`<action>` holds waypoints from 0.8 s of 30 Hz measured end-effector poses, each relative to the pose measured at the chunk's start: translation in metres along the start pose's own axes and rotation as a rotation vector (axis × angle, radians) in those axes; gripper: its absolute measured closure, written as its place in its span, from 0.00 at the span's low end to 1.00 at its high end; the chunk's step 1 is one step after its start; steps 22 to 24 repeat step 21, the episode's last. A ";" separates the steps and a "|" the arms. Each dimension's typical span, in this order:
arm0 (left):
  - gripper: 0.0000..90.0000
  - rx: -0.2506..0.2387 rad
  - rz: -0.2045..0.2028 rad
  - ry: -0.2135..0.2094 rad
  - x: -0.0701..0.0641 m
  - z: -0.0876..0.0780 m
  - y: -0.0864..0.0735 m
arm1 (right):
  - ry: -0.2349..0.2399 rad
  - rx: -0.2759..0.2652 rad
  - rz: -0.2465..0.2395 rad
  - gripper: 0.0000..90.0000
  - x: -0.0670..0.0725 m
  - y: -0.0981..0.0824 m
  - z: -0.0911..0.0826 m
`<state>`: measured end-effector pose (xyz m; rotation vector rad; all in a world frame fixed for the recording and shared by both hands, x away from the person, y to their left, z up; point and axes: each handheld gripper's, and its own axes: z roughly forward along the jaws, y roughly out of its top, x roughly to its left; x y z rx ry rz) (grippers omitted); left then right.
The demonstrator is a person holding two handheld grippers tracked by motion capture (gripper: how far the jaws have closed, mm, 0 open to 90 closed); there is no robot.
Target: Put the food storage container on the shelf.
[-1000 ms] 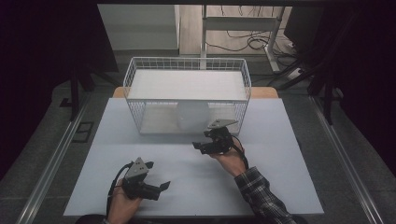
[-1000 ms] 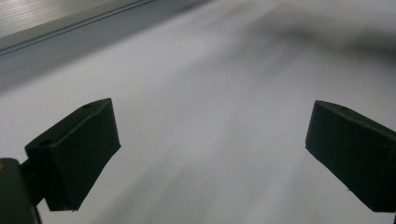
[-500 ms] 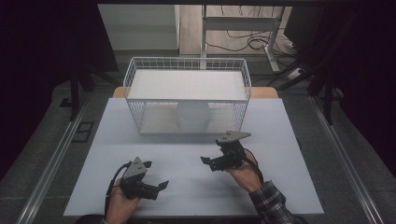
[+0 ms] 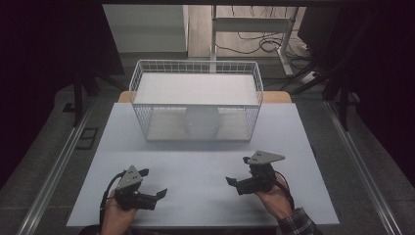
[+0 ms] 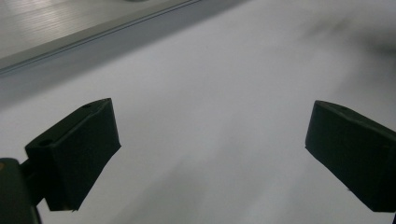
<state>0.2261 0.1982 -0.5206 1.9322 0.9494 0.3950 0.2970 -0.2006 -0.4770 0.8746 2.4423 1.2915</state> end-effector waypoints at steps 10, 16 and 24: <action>0.00 0.020 -0.005 0.013 0.004 -0.006 -0.007 | -0.059 0.013 0.015 0.00 -0.001 -0.025 -0.019; 0.00 0.032 -0.001 0.023 0.005 -0.009 -0.010 | -0.096 0.100 0.046 0.00 -0.005 -0.051 -0.022; 0.00 0.035 -0.003 0.030 0.005 -0.009 -0.010 | -0.103 0.110 0.065 0.00 -0.008 -0.055 -0.024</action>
